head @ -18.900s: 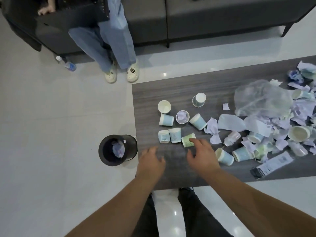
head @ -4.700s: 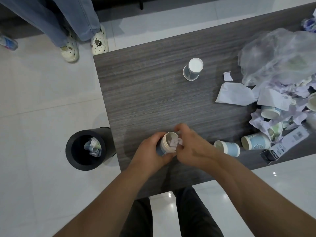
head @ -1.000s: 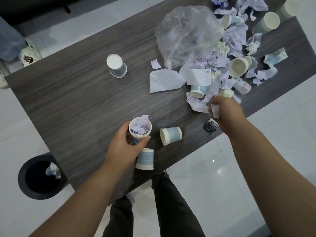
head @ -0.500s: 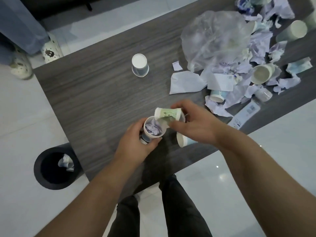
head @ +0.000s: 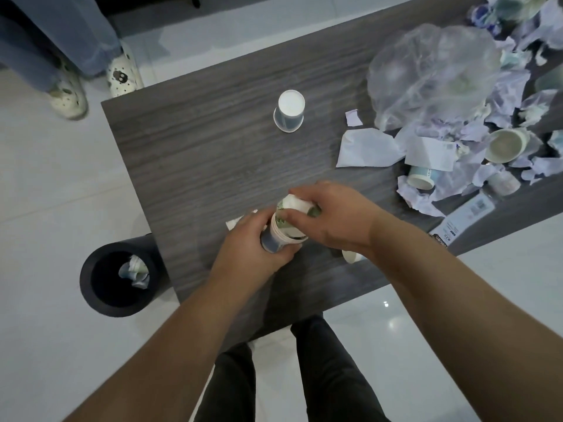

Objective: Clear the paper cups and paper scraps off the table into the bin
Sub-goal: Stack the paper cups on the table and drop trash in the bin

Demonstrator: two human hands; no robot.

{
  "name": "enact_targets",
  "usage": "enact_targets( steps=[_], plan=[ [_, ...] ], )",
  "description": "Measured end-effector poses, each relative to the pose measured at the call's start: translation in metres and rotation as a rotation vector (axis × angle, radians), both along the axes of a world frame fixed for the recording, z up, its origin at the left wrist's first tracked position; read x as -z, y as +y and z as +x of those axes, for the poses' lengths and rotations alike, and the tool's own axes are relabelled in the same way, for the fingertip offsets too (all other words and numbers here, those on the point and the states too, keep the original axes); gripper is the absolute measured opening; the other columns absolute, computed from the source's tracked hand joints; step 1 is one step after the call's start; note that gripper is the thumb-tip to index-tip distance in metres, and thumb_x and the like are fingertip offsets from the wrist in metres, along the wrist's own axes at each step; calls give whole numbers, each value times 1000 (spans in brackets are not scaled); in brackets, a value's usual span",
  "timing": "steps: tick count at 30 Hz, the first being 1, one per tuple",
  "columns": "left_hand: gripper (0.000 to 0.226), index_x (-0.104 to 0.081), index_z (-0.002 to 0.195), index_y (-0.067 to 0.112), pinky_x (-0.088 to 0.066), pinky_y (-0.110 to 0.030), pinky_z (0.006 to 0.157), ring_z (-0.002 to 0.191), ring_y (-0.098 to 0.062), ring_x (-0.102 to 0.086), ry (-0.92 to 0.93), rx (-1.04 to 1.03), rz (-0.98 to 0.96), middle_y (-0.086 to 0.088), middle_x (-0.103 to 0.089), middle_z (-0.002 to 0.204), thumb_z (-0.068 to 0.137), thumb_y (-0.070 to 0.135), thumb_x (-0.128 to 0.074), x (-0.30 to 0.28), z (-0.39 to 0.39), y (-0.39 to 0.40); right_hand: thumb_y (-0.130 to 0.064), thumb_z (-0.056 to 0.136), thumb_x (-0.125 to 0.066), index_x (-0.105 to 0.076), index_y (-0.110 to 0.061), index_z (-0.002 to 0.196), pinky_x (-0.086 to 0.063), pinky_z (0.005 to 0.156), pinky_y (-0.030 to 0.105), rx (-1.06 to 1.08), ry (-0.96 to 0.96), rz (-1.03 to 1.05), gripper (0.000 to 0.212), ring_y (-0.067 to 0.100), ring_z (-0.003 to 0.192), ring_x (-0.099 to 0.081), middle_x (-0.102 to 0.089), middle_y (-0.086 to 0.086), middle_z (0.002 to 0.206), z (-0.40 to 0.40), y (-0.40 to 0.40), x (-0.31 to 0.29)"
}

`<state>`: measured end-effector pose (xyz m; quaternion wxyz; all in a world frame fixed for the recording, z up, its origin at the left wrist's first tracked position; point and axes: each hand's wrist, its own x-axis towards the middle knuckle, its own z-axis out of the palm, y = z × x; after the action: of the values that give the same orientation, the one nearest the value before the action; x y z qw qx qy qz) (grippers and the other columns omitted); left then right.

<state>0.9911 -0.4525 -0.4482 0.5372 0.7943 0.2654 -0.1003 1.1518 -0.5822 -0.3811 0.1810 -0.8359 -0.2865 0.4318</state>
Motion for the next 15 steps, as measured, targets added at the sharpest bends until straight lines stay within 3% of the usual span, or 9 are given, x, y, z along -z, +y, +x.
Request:
enact_targets(
  steps=[2,6,9,11,15],
  plan=[
    [53,-67,126,46,-59,-26,88,107,1,-70,-5,-20,-14,21,-73,115,78,54,-88,0,-3,2,-64,94,-67,-59,-31,140,-52,94,33,79,15,23,57,16,108,-66,-71,-6,118,-4,5,4],
    [57,-65,129,51,-57,-19,88,108,6,-70,-15,-72,-27,25,-74,118,77,59,-87,-4,-7,12,-70,82,-77,-58,-30,104,-47,67,29,262,-75,76,50,5,81,-61,-63,-13,86,-10,14,14],
    [55,-64,126,55,-52,-9,82,109,10,-66,-2,-60,-17,26,-71,120,76,62,-87,-6,-10,21,-81,79,-67,-68,-31,98,-50,74,32,137,-158,60,53,9,88,-62,-62,-13,96,-14,20,16],
    [53,-61,122,64,-49,-3,76,109,14,-64,1,-62,-19,28,-70,119,76,62,-87,-7,-14,24,-86,79,-58,-75,-35,105,-54,81,35,73,-171,28,60,12,95,-62,-57,-9,108,-16,25,14],
    [63,-59,134,56,-53,-14,86,111,13,-65,-7,-68,-37,33,-70,122,77,62,-86,-4,-24,31,-79,95,-44,-77,-40,113,-50,81,34,5,-138,-19,55,9,89,-58,-49,-9,106,-18,36,10]
  ],
)
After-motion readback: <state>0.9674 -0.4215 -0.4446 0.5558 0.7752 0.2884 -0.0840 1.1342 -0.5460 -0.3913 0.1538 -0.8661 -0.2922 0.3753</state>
